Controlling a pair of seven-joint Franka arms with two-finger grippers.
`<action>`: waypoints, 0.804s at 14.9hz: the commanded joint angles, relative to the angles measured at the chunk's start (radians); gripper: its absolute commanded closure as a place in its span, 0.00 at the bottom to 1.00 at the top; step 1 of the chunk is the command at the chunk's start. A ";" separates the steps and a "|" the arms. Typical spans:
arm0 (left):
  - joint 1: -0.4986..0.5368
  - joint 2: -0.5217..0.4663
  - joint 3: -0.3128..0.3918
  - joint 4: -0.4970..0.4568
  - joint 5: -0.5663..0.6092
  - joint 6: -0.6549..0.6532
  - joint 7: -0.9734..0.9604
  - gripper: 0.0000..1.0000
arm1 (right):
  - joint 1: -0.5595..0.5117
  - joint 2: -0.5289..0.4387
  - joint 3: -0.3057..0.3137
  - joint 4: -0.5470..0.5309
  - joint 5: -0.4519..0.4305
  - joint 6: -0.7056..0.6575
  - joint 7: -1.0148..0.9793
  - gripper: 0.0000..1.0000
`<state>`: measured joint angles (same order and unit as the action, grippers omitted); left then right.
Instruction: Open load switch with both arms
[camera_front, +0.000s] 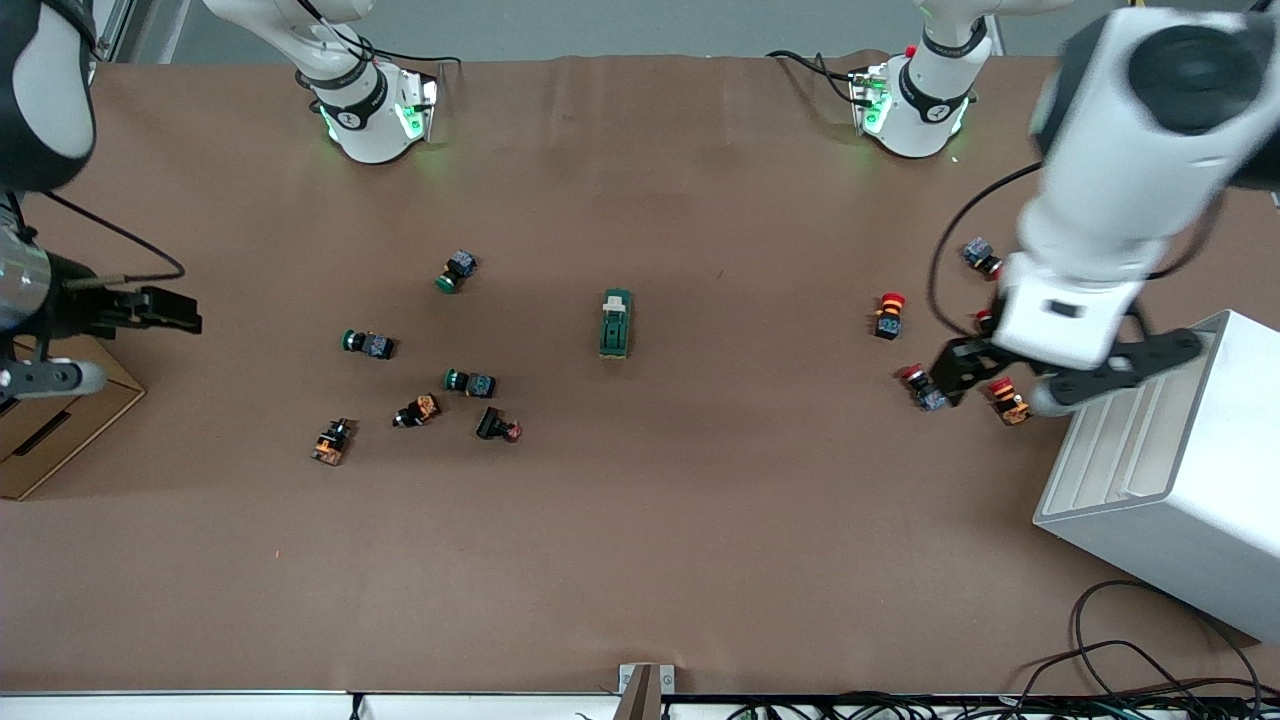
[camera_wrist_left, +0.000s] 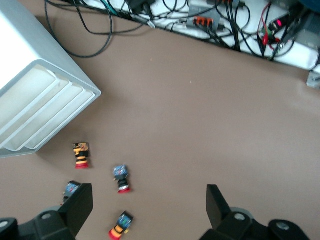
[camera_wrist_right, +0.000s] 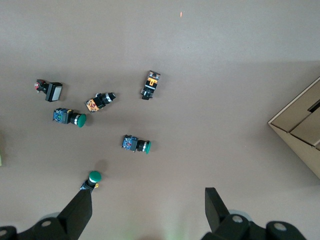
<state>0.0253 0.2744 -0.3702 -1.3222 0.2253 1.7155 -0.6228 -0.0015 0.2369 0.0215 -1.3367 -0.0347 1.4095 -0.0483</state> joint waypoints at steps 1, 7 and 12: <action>0.060 -0.064 0.002 0.004 -0.099 -0.079 0.161 0.00 | 0.005 -0.080 0.006 -0.097 0.013 0.020 0.011 0.00; -0.041 -0.210 0.327 -0.017 -0.213 -0.234 0.564 0.00 | 0.005 -0.244 0.002 -0.243 0.015 0.048 0.025 0.00; -0.039 -0.222 0.372 -0.017 -0.210 -0.260 0.658 0.00 | -0.003 -0.318 -0.018 -0.257 0.025 0.026 0.019 0.00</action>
<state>0.0016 0.0688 -0.0014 -1.3224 0.0285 1.4714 0.0237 0.0008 -0.0215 0.0123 -1.5411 -0.0290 1.4229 -0.0372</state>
